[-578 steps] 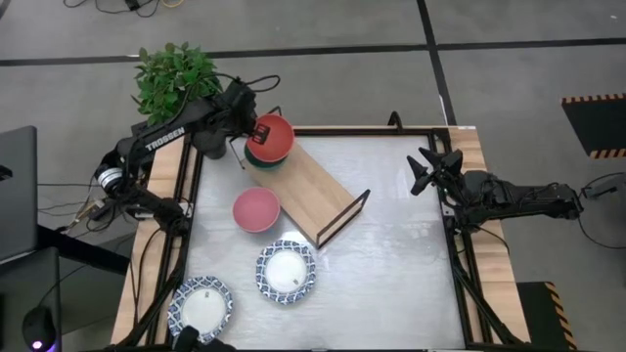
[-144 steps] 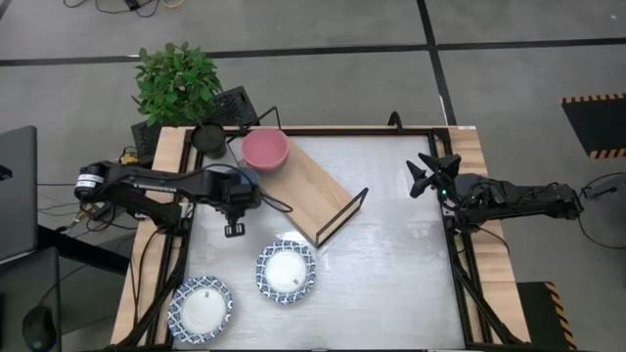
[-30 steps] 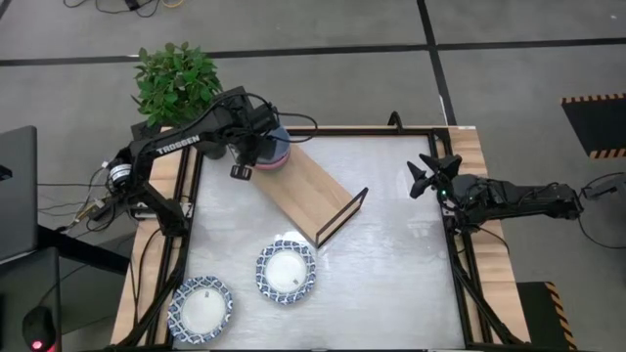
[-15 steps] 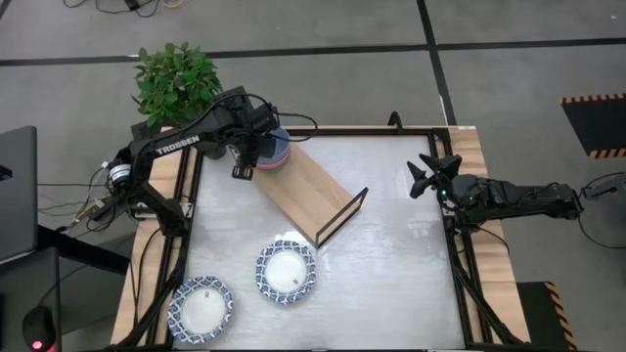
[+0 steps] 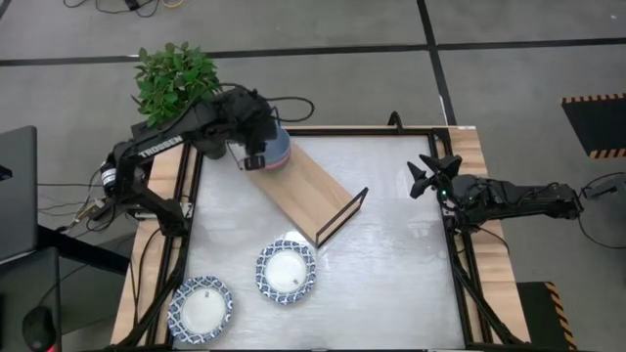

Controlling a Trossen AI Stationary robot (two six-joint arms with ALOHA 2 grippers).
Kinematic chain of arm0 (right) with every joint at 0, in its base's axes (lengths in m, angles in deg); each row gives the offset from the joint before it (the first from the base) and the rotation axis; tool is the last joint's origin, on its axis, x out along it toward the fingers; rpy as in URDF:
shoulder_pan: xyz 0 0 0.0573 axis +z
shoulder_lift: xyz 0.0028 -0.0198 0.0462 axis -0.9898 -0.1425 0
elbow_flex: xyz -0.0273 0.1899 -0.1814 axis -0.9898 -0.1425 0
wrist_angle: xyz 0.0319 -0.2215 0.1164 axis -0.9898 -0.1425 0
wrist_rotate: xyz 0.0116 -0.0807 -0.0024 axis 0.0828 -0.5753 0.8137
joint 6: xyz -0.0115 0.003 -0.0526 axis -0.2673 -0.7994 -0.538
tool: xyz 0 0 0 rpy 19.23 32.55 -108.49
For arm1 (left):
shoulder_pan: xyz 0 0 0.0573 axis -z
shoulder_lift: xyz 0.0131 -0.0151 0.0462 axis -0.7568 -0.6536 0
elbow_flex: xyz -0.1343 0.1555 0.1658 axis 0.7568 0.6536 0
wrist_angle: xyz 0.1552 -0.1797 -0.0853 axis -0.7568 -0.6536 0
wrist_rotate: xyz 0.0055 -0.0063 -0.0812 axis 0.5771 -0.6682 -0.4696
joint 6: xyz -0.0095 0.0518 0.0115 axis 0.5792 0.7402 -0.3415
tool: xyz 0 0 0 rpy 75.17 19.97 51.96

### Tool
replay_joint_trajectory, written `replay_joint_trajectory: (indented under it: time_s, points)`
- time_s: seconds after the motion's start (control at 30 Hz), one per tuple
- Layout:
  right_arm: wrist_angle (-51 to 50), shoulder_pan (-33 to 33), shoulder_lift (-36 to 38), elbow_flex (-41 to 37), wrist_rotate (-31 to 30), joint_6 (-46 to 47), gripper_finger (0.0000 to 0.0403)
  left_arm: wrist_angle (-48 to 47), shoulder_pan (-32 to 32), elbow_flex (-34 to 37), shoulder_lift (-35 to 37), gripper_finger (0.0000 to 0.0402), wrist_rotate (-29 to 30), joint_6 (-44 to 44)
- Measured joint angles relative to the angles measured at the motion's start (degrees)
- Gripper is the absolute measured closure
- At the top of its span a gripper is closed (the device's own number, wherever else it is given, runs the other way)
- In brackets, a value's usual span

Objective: Place and stack bowls onto a shelf
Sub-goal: Put the top right patterned blue bowl on the shelf

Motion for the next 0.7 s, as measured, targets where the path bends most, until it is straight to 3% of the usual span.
replay_joint_trajectory:
  time_s: [0.17,0.5,0.6,0.7]
  points:
    - [-1.3,0.0,0.0,0.0,0.0,0.1,0.0143,6.4,4.4,5.6,1.1,0.0390,0.5,-3.5]
    - [-2.7,0.0,0.0,0.0,0.0,0.1,0.0143,26.0,11.7,28.4,10.0,0.0401,13.6,-9.1]
    - [-2.9,0.0,0.0,0.0,0.0,0.1,0.0143,25.7,14.5,29.0,14.0,0.0401,13.2,-12.9]
    - [-2.9,0.0,0.0,0.0,0.0,0.7,0.0143,25.2,17.7,28.7,18.6,0.0401,6.7,-18.6]
